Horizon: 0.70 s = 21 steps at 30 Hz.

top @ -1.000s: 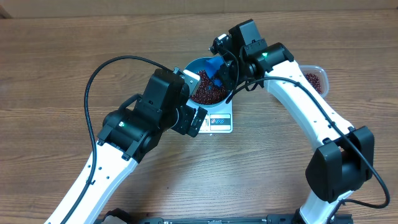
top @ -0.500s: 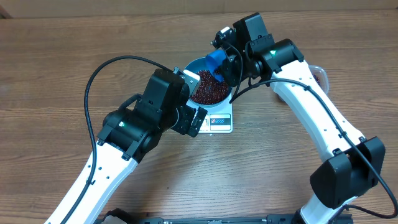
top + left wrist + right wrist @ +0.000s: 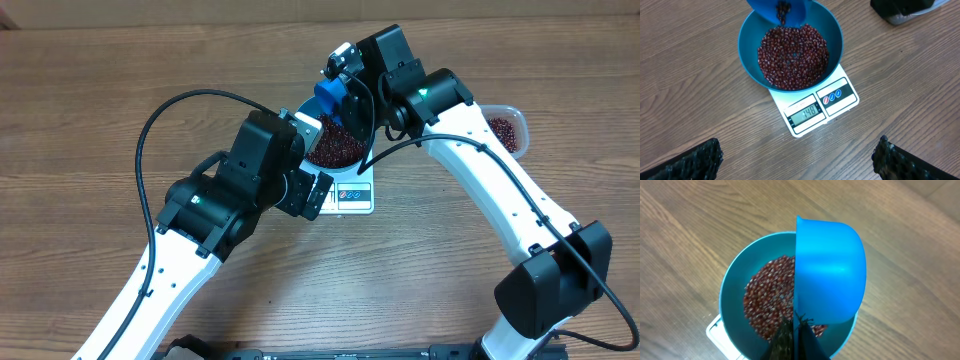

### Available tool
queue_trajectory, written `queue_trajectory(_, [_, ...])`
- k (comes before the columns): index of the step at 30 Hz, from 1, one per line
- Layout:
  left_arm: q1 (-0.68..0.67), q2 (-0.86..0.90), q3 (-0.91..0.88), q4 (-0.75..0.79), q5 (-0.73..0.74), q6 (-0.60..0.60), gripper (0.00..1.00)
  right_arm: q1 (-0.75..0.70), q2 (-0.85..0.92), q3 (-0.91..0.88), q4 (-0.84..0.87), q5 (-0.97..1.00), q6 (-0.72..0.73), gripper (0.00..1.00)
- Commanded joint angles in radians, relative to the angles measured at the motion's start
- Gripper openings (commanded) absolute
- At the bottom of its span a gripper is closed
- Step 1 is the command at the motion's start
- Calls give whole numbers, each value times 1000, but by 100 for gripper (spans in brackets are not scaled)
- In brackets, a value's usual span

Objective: Scoop item into bowl and weigh 150g on scale

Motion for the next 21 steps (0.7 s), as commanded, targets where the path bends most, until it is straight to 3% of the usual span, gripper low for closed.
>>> queue_trajectory(1, [5, -10, 16, 2, 8, 12, 100, -1, -31, 28, 3, 17, -27, 4])
queue_trajectory(14, [5, -10, 16, 2, 8, 12, 99, -2, -31, 28, -21, 3, -11, 4])
queue_trajectory(21, [5, -10, 16, 2, 8, 12, 100, -7, -31, 28, -37, -111, 111, 4])
